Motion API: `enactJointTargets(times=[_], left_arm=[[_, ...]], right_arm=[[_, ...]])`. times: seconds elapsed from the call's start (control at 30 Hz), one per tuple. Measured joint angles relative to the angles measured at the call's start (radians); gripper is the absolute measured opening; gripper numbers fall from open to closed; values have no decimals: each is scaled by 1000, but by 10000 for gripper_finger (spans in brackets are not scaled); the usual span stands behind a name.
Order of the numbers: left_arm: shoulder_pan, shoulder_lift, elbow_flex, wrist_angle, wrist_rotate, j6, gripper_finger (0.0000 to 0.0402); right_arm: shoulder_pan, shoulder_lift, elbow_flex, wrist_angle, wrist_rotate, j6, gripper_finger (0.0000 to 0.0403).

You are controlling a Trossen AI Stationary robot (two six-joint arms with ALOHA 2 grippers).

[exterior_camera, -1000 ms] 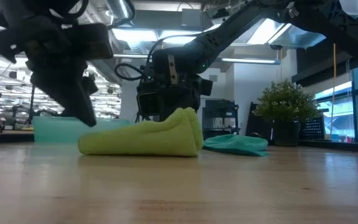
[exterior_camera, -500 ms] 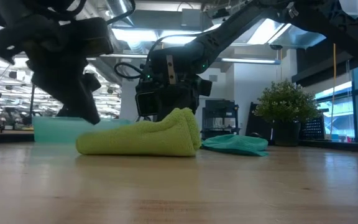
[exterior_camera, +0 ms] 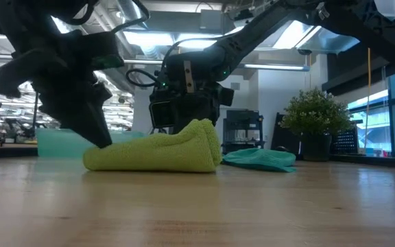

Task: Roll microfiber towels into tight, uniform cylinder then place into a basket
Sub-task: Roll the green microfiber cloth

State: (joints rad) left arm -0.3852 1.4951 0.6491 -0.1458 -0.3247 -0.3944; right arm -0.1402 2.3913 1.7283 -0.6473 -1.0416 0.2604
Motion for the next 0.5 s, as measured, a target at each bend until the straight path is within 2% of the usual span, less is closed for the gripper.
enactJointTargets(times=[0.37, 0.5], left_arm=[[0, 103, 3, 17, -5, 13, 67], [5, 116, 5, 19, 15, 14, 25]], right_arm=[[0, 1, 0, 4, 1, -2, 6], [0, 1, 0, 6, 1, -1, 6]])
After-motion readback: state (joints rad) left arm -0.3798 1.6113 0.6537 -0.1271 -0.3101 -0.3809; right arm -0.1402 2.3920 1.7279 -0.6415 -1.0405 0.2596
